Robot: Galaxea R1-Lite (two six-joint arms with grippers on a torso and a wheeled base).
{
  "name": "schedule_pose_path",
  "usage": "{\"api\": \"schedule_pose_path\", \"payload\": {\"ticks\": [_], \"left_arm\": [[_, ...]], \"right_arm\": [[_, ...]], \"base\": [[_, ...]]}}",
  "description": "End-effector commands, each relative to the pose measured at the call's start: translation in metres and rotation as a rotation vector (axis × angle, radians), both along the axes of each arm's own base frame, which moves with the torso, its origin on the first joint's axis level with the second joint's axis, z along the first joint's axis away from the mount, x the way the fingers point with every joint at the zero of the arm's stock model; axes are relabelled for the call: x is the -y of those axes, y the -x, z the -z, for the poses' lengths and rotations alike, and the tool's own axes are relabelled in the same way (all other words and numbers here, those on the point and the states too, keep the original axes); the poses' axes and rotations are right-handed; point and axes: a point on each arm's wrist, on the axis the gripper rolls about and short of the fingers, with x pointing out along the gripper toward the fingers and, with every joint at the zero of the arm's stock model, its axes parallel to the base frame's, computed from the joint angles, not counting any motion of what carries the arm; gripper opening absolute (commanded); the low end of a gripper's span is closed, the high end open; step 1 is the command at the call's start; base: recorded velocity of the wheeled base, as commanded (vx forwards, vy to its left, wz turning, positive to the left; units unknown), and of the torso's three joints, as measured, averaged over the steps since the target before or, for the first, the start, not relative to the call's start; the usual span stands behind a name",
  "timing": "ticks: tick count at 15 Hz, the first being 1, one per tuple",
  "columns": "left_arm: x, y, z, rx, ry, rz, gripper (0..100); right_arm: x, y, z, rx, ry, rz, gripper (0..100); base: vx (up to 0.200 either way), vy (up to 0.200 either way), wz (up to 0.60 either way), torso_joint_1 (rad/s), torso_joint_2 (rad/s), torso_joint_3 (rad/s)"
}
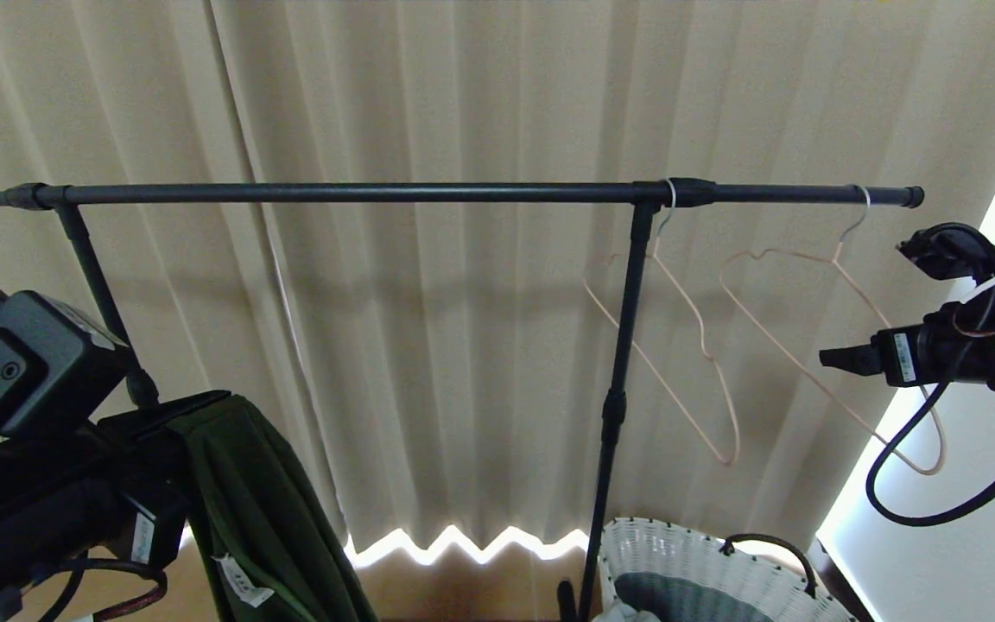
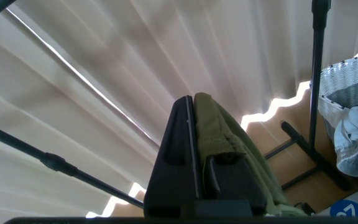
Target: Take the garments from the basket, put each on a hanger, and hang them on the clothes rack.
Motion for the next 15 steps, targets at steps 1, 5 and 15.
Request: {"api": "schedule_pose_path", "payload": {"ticks": [1,5,15], "left_arm": [[0.000,0.000,0.000,0.002,0.001,-0.001,0],[-0.001,0.001,-0.001,0.004,0.002,-0.001,0],[-0.001,0.001,0.002,-0.002,-0.002,-0.006,0]], "right_arm": [[0.000,-0.006,0.006,-0.003,0.000,-0.001,0],[0.000,-0.007,0.005,0.011,0.002,-0.002,0],[0.000,0.010,-0.016,0.089,-0.002,0.003,0]], "base": [[0.000,0.000,0.00,0.000,0.00,0.000],[0.000,0.000,0.00,0.000,0.00,0.000],[0.000,0.000,0.00,0.000,0.00,0.000]]}}
